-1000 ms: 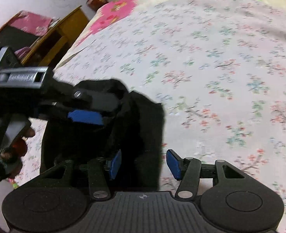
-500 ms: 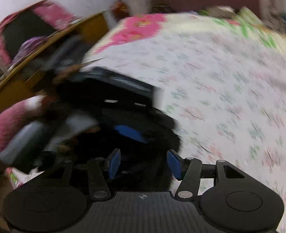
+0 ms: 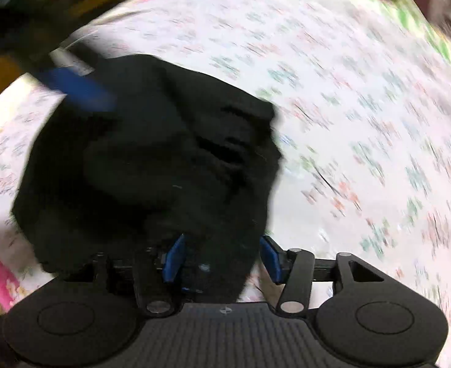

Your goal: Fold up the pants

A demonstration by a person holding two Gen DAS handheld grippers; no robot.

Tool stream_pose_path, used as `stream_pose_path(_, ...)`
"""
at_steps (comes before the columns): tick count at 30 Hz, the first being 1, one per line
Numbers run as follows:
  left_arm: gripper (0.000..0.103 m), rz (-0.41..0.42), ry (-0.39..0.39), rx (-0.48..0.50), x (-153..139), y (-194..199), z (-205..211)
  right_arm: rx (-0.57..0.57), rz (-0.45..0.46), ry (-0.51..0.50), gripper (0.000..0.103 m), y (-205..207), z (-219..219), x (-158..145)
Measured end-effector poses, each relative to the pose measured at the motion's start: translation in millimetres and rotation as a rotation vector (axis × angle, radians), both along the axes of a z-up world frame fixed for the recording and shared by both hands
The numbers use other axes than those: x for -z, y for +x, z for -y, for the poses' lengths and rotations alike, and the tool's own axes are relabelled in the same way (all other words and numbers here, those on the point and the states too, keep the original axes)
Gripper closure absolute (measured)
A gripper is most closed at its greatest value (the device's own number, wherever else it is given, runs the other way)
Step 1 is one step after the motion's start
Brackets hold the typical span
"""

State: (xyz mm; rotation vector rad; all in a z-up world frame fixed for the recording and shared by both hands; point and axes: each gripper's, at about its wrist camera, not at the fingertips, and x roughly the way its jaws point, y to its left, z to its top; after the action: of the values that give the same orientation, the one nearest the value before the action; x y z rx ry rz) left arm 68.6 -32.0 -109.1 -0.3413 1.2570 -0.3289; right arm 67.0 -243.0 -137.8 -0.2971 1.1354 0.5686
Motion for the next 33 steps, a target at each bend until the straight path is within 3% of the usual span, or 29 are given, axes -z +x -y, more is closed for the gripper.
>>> stream_pose_path(1, 0.021, 0.017, 0.069, 0.029, -1.6, -6.2, 1.6, 0.026, -0.016, -0.023, 0.070, 2.4, 2.2, 0.3)
stream_pose_path(4, 0.021, 0.076, 0.180, 0.045, -6.1, -20.4, 3.4, 0.070, -0.032, 0.021, 0.072, 10.1, 9.7, -19.1)
stream_pose_path(7, 0.021, 0.091, 0.185, 0.022, -9.0, -27.2, 2.0, 0.074, 0.002, 0.030, 0.071, 8.0, 8.9, -40.6)
stream_pose_path(12, 0.020, 0.098, 0.161, -0.026, -12.2, -29.7, -5.4, 0.040, 0.083, 0.142, 0.069, -0.6, -10.7, -76.3)
stream_pose_path(15, 0.020, 0.118, 0.178, -0.034, -8.1, -25.6, -10.4, -0.029, 0.092, 0.165, 0.070, 9.2, -34.1, -63.7)
stream_pose_path(17, 0.020, 0.150, 0.169, -0.029, -1.9, -19.8, -18.3, -0.011, 0.071, 0.182, 0.072, 28.4, -42.8, -44.9)
stream_pose_path(19, 0.020, 0.162, 0.165, -0.028, 11.8, -9.4, -27.3, 0.018, 0.035, 0.153, 0.082, 47.4, -46.0, -24.4)
stream_pose_path(20, 0.020, 0.158, 0.170, -0.028, 21.7, -3.2, -32.5, 0.020, 0.045, 0.114, 0.093, 54.8, -48.0, -13.2)
stream_pose_path(21, 0.021, 0.145, 0.160, -0.033, 30.4, 1.0, -37.5, 0.010, 0.060, 0.076, 0.094, 58.5, -49.8, -5.0)
stream_pose_path(24, 0.031, 0.087, 0.102, -0.109, 43.3, 8.5, -55.5, 0.009, 0.053, 0.059, 0.095, 63.4, -53.0, 1.2)
stream_pose_path(28, 0.030, 0.117, 0.177, -0.111, 15.6, -0.5, -57.2, 0.056, 0.045, 0.079, 0.092, 54.4, -46.0, -29.5)
stream_pose_path(31, 0.028, 0.128, 0.188, -0.130, -2.7, -14.5, -61.6, 0.085, 0.038, 0.115, 0.074, 38.4, -31.4, -50.0)
stream_pose_path(33, 0.027, 0.118, 0.198, -0.144, -9.0, -21.9, -60.1, 0.106, 0.010, 0.146, 0.074, 30.5, -22.8, -57.9)
